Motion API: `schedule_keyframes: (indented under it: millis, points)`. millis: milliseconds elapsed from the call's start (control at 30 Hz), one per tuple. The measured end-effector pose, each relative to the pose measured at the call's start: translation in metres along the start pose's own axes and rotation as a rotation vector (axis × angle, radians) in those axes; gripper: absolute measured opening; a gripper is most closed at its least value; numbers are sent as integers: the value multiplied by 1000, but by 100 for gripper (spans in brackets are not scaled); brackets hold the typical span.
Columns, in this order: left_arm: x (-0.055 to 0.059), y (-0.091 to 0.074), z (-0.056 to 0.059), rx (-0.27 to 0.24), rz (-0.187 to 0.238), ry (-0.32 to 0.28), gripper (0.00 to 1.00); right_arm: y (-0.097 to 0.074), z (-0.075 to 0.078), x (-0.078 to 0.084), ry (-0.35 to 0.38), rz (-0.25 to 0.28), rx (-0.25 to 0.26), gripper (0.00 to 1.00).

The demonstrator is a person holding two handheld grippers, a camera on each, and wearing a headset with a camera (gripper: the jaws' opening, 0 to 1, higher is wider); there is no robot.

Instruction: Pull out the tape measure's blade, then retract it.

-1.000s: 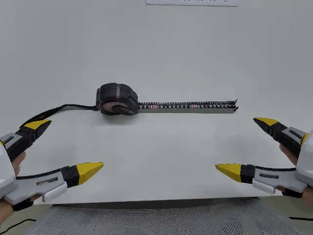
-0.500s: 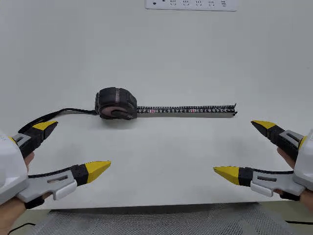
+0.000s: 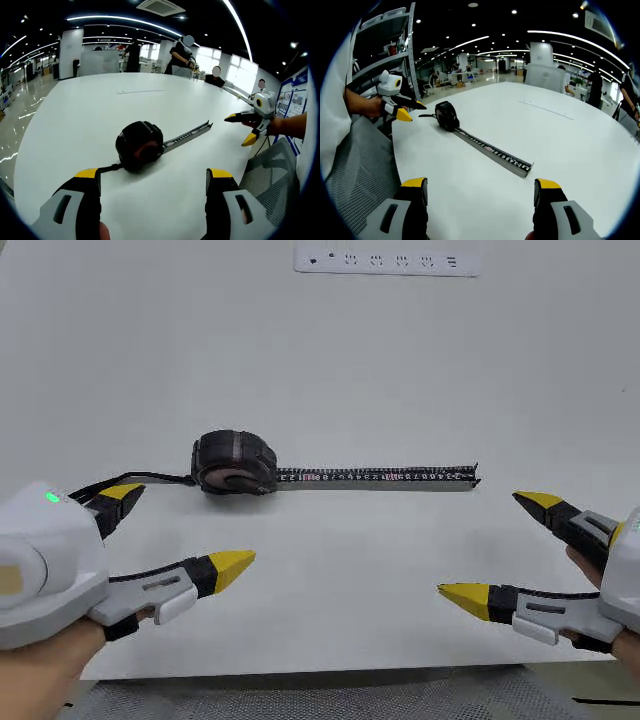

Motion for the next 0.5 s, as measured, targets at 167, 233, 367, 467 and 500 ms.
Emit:
schedule_keyframes:
  millis: [167, 233, 367, 467, 500]
  points:
    - [-6, 10, -3, -13, 3, -14, 84, 3, 2, -1, -4, 0, -2, 88]
    - [-8, 14, -4, -11, 3, -22, 85, 4, 2, -2, -5, 0, -4, 88]
    - [-8, 21, -4, -13, 0, -24, 85, 4, 5, -2, -6, 1, -1, 88]
    - [-10, 26, -5, -17, 2, -35, 84, 4, 5, -2, -5, 0, 0, 88]
    - [-12, 29, -5, -17, 7, -37, 84, 4, 6, -1, -6, 0, 1, 88]
Point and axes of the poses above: the centre of the closed fingertips' face, and the gripper's own axes: y roughly forward along the fingers, z roughly to its right, x roughly out of its underside, the point moved 3 cm from there along -y, roughly backward along the fingers, and after that the axes turned 9 degrees about x, right-handed, at the moved point
